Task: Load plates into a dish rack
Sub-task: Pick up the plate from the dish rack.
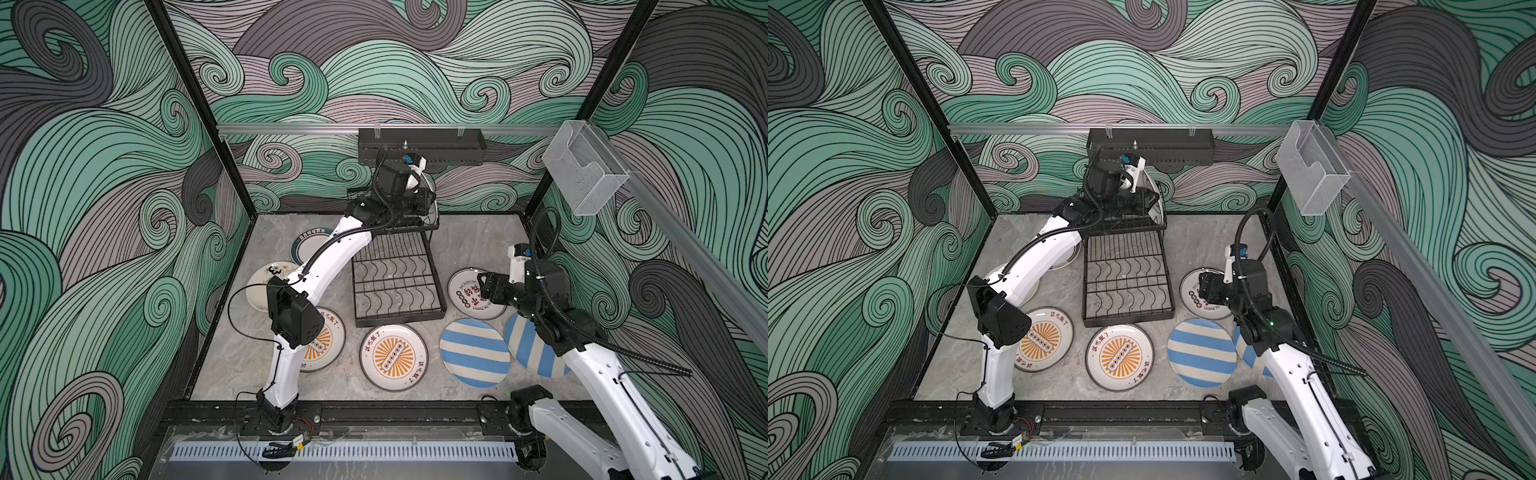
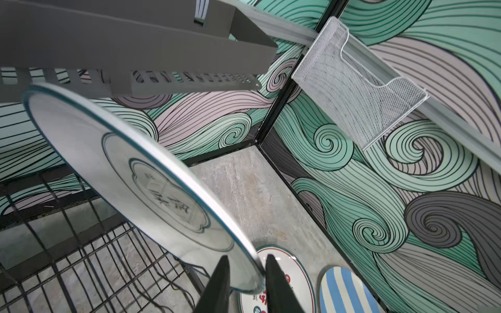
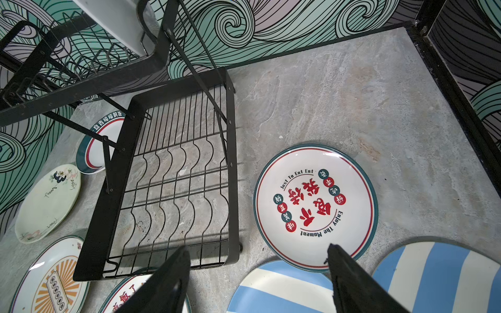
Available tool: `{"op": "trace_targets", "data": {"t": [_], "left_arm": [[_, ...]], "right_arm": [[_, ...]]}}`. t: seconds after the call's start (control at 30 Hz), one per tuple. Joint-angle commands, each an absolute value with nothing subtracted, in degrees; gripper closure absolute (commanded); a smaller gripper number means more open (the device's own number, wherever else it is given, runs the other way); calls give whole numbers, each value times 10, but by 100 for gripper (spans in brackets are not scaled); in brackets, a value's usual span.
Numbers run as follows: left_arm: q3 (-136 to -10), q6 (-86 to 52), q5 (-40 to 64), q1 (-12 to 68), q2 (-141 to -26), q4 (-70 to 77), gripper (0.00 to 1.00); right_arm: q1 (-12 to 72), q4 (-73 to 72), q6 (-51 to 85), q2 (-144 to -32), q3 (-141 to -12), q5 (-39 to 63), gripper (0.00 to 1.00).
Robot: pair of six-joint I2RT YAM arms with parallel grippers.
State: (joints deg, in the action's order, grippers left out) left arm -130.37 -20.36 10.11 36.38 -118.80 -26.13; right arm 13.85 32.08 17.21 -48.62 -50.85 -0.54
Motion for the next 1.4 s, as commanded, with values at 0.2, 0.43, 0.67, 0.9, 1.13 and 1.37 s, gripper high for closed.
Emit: {"op": "trace_targets", "data": {"t": [0.2,0.43,0.67,0.9,1.13,1.37], "left_arm": [[-1411,-220,109,359,-1254,-285,74],[-1413,-202,99,360,-1255,-317,84],[-1389,-205,112,360,-1228,-313,99],[-1349,-189,102,360,-1183,-321,100],[-1325,-175,98,359,-1152,-314,100],[-1298,-158,96,350,-1131,-321,100]], "right_arm": [[137,314,178,-473,-498,-2,20],[137,312,179,-472,-494,-1,20],[137,305,184,-476,-489,5,20],[137,297,188,-476,-486,11,20],[137,286,191,-477,-480,17,21],[138,280,184,-481,-485,22,21]]}}
